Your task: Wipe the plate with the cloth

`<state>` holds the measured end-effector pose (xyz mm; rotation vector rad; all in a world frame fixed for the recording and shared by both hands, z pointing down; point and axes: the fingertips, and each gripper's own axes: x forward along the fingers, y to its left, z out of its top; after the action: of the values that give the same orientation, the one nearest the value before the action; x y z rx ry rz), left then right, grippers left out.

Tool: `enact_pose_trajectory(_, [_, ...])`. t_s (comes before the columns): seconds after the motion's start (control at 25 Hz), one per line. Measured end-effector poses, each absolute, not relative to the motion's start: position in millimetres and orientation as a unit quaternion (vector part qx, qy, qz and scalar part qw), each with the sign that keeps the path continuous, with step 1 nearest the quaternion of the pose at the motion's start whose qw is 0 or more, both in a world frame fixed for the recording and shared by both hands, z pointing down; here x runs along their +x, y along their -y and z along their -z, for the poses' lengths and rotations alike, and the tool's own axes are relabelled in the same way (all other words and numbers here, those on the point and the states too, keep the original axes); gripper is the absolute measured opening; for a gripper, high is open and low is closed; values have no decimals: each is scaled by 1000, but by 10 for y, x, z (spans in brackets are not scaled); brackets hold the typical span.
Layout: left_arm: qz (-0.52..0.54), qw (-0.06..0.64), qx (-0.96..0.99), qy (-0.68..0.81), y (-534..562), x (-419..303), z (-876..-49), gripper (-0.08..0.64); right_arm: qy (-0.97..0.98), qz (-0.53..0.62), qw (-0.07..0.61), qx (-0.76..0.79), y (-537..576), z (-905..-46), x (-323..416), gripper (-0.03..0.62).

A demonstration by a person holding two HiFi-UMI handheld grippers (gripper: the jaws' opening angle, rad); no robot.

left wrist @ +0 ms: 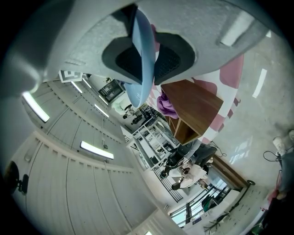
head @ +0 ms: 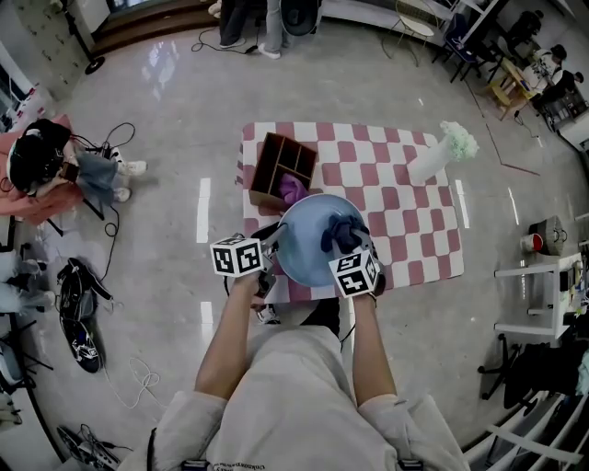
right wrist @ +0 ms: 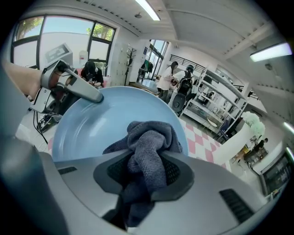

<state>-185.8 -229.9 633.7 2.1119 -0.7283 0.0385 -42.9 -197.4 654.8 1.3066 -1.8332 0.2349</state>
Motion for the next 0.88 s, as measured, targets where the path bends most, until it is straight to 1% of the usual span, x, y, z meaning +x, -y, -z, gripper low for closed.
enact_pose_trajectory(0.44, [-29,447,846,289,2251,-1627,-6435,58,737,-131,426,509,1524,-6854,-560,124])
enact_pose_trajectory(0.72, [-40,453,844,284,2206,-1467,-6533,60,753,-135,414,492,1532,-6903,-743,124])
enact_pose_trajectory(0.88, [-60,470,835,281,2074,-1349,-6742,60,760,-152,409,482,1523,-7014,-704,124])
